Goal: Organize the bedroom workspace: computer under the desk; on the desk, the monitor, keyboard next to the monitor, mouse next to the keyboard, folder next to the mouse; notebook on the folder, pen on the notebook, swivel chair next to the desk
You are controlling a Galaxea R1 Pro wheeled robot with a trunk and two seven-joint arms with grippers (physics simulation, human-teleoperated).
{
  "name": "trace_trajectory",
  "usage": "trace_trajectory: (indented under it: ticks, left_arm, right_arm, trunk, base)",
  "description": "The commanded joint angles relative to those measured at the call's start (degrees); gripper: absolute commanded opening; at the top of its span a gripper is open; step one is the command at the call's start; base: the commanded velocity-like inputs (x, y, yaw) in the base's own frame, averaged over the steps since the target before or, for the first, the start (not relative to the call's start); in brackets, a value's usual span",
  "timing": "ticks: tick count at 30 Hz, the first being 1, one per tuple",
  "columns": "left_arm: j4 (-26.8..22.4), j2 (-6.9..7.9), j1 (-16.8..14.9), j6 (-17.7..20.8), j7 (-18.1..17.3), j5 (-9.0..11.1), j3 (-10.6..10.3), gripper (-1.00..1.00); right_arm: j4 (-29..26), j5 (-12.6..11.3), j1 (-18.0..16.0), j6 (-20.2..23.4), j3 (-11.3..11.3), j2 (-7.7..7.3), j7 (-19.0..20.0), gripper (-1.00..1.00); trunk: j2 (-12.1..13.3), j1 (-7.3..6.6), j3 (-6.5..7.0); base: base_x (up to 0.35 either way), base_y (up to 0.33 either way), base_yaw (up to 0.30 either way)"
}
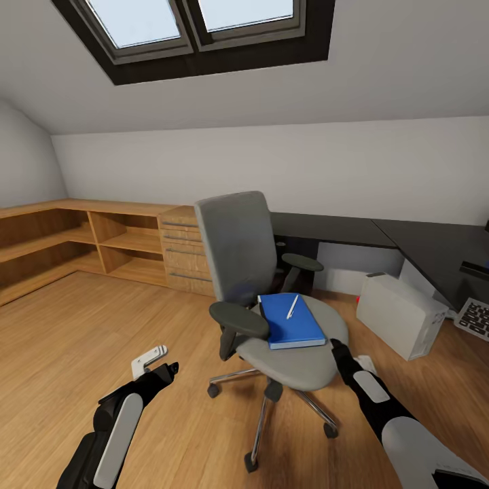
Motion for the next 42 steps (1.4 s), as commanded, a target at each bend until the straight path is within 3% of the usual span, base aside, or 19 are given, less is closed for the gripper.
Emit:
trace_trajectory:
  ticks: [1,11,42]
  left_arm:
    - [0.0,-0.07,0.0,0.2,0.5,0.6,0.0,1.00]
    - [0.0,-0.10,0.0,0.2,0.5,0.6,0.0,1.00]
    - [0.1,-0.19,0.0,0.2,0.5,0.6,-0.1,1.00]
  right_arm:
    - [0.0,-0.5,0.0,0.0,-0.1,-0.02,-0.1,1.00]
    - [0.0,-0.5,0.0,-2.7,0.0,-0.70,-0.1,1.00]
    - [0.0,-0.5,0.0,-3.0,0.0,-0.69,0.0,1.00]
  trunk:
    - [0.0,-0.01,-0.06]
    - [0.0,-0.01,-0.06]
    - [0.0,-0.01,-0.06]
  base:
    - [0.000,0.000,0.000]
    - [0.000,0.000,0.000]
    - [0.108,0.000,0.001]
